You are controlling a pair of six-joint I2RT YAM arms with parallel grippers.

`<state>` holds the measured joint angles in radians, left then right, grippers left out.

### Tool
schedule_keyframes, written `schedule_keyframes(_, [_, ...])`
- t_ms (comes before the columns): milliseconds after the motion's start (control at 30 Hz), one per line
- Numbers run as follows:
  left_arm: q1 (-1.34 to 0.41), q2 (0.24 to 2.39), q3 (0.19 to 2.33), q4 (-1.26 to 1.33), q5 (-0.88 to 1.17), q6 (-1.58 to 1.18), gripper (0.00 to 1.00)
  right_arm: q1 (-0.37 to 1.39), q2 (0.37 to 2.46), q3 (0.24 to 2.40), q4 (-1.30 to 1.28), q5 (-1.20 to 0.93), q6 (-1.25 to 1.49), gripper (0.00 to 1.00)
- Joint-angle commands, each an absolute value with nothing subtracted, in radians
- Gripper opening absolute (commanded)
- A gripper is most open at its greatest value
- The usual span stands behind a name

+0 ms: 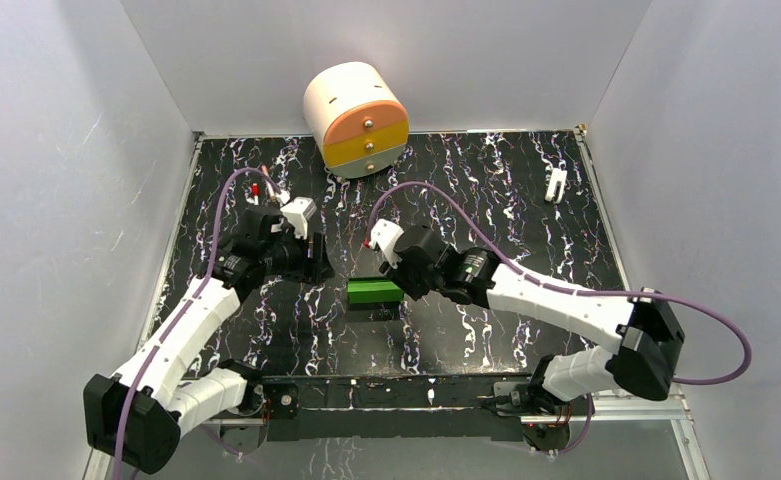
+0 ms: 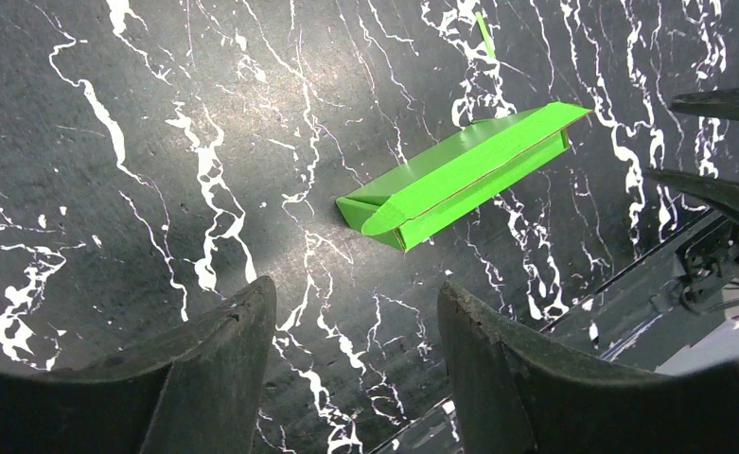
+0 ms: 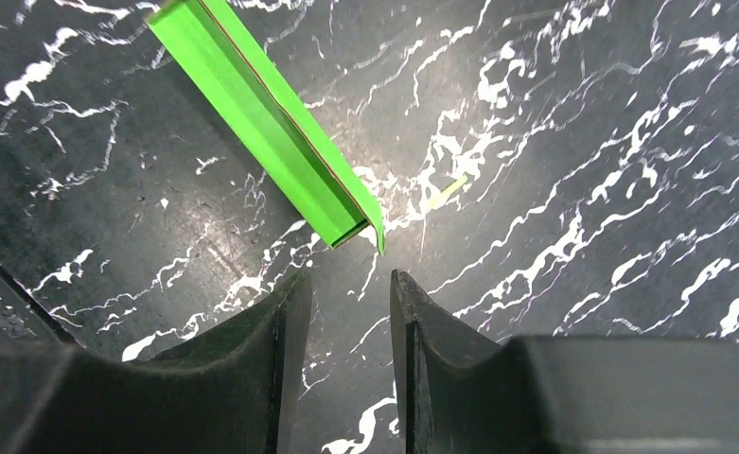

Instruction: Fold the paper box

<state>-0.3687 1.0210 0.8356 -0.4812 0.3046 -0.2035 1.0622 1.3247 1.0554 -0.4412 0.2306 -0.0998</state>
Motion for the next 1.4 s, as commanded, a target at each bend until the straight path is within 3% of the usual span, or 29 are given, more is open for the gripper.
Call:
schedule_keyframes(0, [-0.382, 1.038, 0.882, -0.489, 0.345, -0.114, 0.6, 1.066, 1.358, 1.054, -0.43, 0.303, -0.026, 0.42])
schedule_keyframes(1367, [-0.5, 1.264, 0.952, -0.498, 0.31, -0.063, 0.43, 1.016, 1.458, 1.023, -0.323, 0.268, -0.046, 0.24])
